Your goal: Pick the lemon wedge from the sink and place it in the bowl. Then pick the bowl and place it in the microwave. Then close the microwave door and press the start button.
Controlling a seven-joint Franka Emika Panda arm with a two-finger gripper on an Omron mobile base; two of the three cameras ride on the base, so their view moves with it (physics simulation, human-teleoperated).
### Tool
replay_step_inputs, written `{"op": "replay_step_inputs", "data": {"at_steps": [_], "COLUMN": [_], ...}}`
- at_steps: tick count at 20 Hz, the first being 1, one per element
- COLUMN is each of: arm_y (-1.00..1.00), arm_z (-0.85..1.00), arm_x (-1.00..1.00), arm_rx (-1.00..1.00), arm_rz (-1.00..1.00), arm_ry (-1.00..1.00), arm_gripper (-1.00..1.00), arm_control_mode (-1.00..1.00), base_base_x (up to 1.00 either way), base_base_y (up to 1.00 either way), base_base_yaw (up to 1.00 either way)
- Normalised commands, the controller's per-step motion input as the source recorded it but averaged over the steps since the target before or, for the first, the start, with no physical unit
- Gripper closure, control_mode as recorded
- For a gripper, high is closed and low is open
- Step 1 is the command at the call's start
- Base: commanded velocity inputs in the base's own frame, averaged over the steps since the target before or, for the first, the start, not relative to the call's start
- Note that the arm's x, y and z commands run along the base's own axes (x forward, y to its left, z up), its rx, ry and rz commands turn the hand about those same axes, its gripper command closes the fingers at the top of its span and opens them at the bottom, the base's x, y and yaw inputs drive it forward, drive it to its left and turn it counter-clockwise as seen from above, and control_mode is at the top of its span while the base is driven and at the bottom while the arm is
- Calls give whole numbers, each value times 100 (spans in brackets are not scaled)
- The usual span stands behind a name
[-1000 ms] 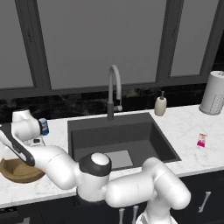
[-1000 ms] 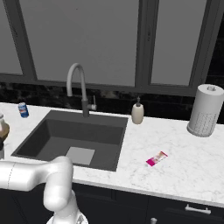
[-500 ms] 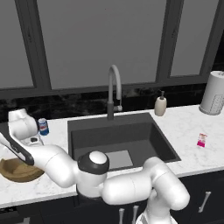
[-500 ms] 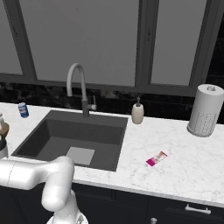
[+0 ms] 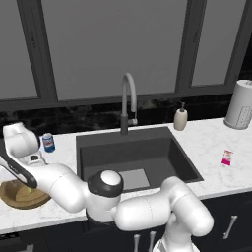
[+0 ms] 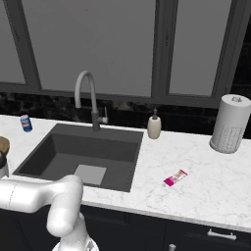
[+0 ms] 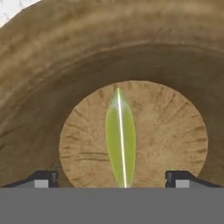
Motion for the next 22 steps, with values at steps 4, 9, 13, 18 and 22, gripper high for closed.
{"op": "replay_step_inputs", "data": {"at_steps": [4, 9, 13, 18, 22], "arm_y": [-21, -84, -84, -41, -41], "arm_z": [41, 9, 0, 3, 0], "arm_x": [-47, -49, -27, -9, -3], "arm_rx": [3, 14, 14, 9, 10], "arm_rz": [0, 0, 0, 0, 0], "arm_ry": [-7, -15, -16, -14, -13], "arm_gripper": [-100, -100, -100, -100, -100], "arm_control_mode": [-100, -100, -100, -100, -100], "base_base_x": [0, 0, 0, 0, 0], "base_base_y": [0, 0, 0, 0, 0], "base_base_yaw": [0, 0, 0, 0, 0]}}
